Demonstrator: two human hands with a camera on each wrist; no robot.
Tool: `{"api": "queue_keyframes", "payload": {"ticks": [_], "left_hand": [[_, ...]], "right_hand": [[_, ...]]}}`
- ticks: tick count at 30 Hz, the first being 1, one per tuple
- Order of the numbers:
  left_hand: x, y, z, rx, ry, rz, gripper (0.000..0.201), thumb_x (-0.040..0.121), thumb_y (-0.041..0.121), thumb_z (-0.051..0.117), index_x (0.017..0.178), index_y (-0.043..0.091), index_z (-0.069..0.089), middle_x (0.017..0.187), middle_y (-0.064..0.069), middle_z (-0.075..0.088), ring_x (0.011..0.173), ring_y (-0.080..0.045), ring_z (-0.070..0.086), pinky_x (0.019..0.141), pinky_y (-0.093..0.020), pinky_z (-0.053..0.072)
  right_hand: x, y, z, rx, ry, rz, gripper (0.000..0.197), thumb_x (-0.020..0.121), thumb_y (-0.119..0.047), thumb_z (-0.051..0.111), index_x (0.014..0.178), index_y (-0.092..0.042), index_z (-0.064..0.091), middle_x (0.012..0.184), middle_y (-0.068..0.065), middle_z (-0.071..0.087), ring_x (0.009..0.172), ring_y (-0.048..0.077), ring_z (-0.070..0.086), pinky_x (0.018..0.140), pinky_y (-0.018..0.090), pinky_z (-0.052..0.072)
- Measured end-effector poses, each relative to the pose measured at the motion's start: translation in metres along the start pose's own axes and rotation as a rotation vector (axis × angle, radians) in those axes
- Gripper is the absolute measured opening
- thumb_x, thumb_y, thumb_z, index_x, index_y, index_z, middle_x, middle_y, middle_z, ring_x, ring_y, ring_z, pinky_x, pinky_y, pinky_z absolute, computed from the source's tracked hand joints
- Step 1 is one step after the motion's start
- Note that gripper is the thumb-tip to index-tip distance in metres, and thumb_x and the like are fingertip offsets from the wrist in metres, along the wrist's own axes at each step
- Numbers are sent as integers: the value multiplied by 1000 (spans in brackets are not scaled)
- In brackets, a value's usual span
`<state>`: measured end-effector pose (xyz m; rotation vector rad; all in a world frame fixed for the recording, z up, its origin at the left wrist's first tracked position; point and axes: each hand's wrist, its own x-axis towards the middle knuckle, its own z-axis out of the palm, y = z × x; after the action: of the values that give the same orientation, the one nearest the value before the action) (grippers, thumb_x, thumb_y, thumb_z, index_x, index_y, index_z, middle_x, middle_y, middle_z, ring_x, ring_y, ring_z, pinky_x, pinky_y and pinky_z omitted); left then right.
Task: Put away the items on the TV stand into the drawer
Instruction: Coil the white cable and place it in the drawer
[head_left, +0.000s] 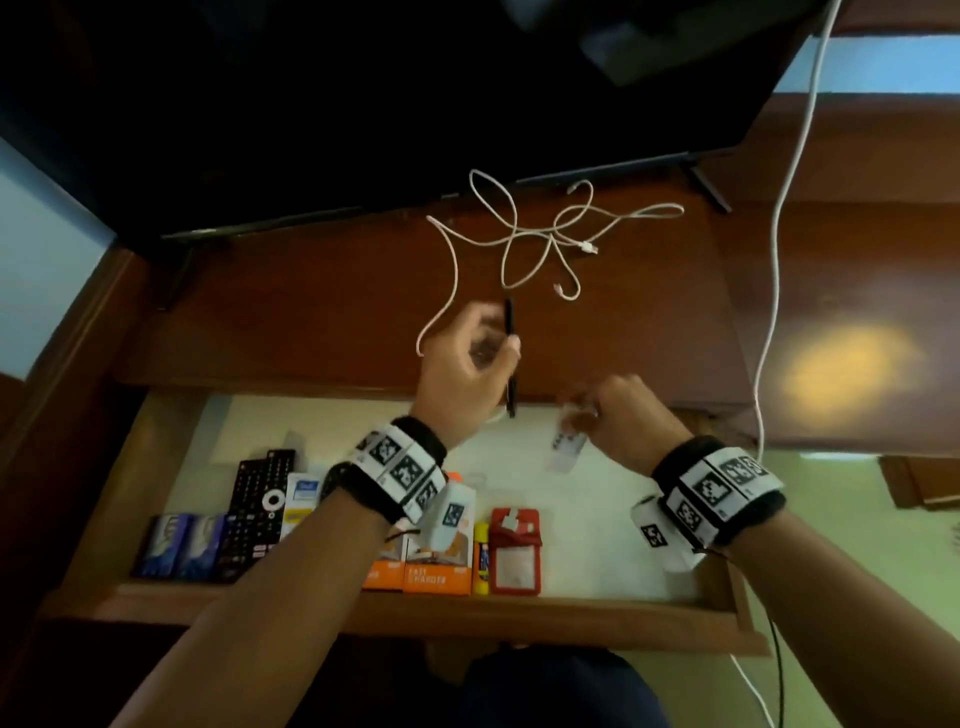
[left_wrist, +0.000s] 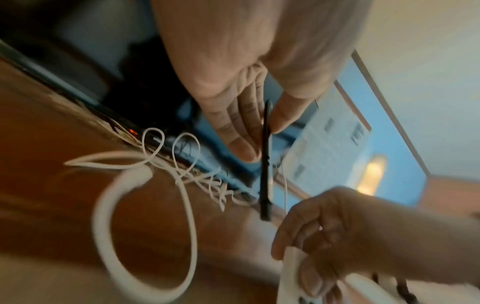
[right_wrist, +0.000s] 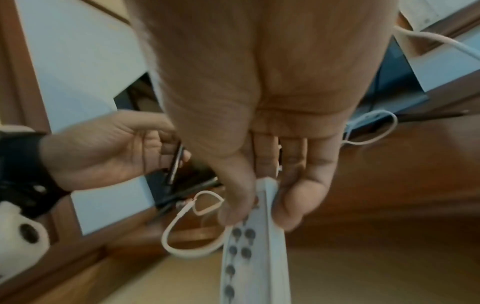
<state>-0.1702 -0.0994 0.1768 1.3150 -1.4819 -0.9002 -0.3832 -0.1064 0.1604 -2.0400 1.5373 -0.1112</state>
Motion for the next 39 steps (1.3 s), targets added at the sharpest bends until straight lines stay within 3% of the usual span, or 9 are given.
{"api": "queue_keyframes", "payload": {"ticks": [4, 7, 9, 12, 16, 19, 30, 34, 39], "left_hand": [[-47, -32, 39, -4, -337, -284, 12, 96, 9, 65, 103, 16, 58, 90, -12, 70, 77, -29, 72, 71, -49, 62], [-63, -61, 65, 49, -493, -464, 12, 94, 4, 68, 101, 6, 59, 93, -12, 67, 66, -15, 72, 61, -32, 62], [-66, -75, 81, 94, -561, -556, 17, 90, -1, 72, 100, 2, 59, 86, -12, 69, 61, -11, 71, 57, -26, 60], [-71, -91, 101, 155, -638, -665, 27, 82, -8, 76, 97, 6, 58, 82, -16, 72, 65, -33, 75, 63, -47, 65], [-76, -105, 112, 368, -705, -715, 35, 78, -4, 78, 106, 5, 60, 96, -21, 70, 73, -39, 75, 64, -52, 64], [-75, -112, 115, 492, -701, -705, 33, 77, 2, 80, 106, -2, 65, 103, -24, 71, 79, -41, 74, 66, -51, 64], [-69, -126, 114, 699, -655, -665, 18, 83, 12, 78, 91, -4, 73, 93, -21, 74, 87, -37, 74, 76, -40, 63], [-61, -98, 97, 627, -510, -500, 8, 83, 9, 72, 78, 3, 72, 82, -13, 74, 78, -30, 71, 74, -43, 61], [-53, -52, 47, 717, -183, -40, 7, 90, 18, 64, 86, 13, 63, 78, -4, 63, 76, -25, 57, 65, -34, 44]], "right_hand": [[-10, 30, 40, -143, -290, 33, 23, 90, -20, 67, 111, -19, 76, 115, -1, 73, 102, 18, 66, 82, 24, 49], [-12, 46, 64, -115, -414, 99, 22, 89, -15, 70, 110, -17, 77, 113, 1, 73, 104, 19, 67, 82, 25, 51], [-10, 52, 78, -121, -480, 121, 22, 88, -14, 71, 109, -17, 77, 106, 2, 73, 91, 17, 68, 77, 26, 52], [-7, 57, 93, -105, -533, 133, 21, 86, -17, 75, 107, -16, 78, 77, -6, 65, 61, 6, 58, 66, 25, 50], [-4, 59, 106, -85, -594, 171, 20, 86, -16, 77, 106, -16, 78, 87, -1, 69, 74, 16, 69, 71, 28, 60], [-1, 60, 118, -153, -598, 133, 26, 83, -17, 79, 109, -18, 76, 87, -3, 65, 79, 18, 63, 70, 27, 50], [8, 60, 134, -284, -612, 153, 30, 82, -7, 73, 112, -4, 74, 107, 11, 75, 99, 26, 72, 87, 36, 61], [10, 49, 116, -180, -447, 164, 17, 89, -16, 66, 99, -4, 74, 99, 12, 74, 91, 28, 70, 83, 39, 60], [23, 10, 61, 212, 185, 10, 11, 87, -11, 65, 80, -15, 72, 71, -5, 66, 64, 11, 59, 57, 14, 41]]}}
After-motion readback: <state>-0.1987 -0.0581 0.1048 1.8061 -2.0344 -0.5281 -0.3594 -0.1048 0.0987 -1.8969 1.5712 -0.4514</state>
